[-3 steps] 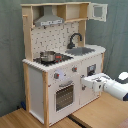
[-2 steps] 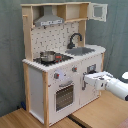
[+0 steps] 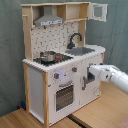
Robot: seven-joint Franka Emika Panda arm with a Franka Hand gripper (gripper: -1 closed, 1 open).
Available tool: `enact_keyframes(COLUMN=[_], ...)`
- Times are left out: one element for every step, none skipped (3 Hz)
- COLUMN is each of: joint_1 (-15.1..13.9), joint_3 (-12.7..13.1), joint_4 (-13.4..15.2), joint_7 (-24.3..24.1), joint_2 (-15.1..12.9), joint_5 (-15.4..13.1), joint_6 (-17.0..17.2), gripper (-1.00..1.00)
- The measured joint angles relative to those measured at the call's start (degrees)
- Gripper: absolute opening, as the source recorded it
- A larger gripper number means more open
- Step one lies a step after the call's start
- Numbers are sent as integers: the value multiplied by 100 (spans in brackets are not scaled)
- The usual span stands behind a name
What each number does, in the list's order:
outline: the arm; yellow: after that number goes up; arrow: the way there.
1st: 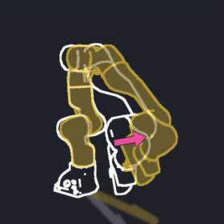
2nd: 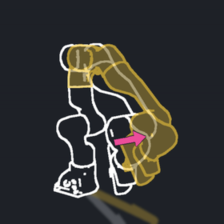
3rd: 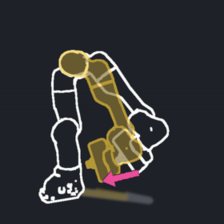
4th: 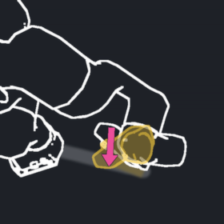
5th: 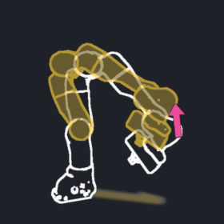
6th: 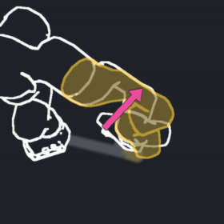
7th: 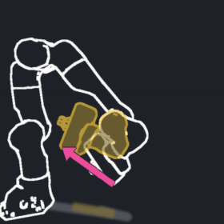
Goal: Play with the kitchen
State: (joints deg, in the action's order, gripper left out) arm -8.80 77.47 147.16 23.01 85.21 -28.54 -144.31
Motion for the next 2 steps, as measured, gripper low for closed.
enact_keyframes(joint_1=[223, 451], joint_3=[-385, -818], joint_4=[-48, -157], joint_7=[179, 296], joint_2=[36, 77], joint_5=[-84, -270], joint_6=[431, 906], gripper=[100, 100])
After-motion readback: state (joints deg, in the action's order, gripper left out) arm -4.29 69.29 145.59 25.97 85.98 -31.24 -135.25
